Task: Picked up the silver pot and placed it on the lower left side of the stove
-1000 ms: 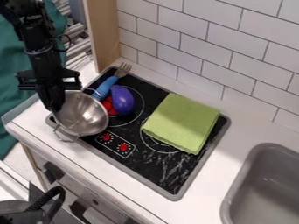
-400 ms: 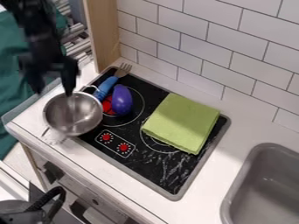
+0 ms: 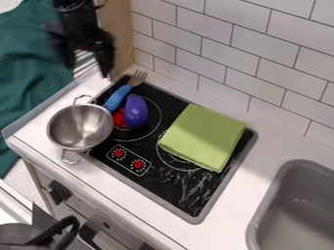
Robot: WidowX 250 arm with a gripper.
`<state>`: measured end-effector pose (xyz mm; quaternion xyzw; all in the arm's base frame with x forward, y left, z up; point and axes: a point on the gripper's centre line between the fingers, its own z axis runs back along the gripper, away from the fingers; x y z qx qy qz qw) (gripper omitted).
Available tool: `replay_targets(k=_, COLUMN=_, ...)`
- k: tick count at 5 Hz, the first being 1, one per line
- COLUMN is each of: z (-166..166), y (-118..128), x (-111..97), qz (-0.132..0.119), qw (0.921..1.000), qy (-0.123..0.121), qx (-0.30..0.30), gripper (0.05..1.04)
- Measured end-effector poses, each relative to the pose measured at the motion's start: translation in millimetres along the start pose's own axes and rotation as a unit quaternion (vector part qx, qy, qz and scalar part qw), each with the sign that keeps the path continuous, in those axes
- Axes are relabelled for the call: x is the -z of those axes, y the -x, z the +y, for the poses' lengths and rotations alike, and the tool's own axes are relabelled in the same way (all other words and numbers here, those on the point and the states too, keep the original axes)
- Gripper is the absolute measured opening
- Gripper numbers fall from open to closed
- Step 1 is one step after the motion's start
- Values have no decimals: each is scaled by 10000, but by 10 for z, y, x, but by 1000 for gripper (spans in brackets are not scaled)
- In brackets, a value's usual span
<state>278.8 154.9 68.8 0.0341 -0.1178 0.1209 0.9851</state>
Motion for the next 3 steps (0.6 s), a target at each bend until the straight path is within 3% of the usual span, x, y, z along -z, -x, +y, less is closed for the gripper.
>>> replay_targets(k=1, z=-210, y=-110, x=-15, qz=-232, qw=9989, qy=222, qx=355, gripper=1011)
replay_targets(k=3, z=-310, y=-178, x=-53, qz=-263, qw=9988, qy=198, qx=360, gripper=1011)
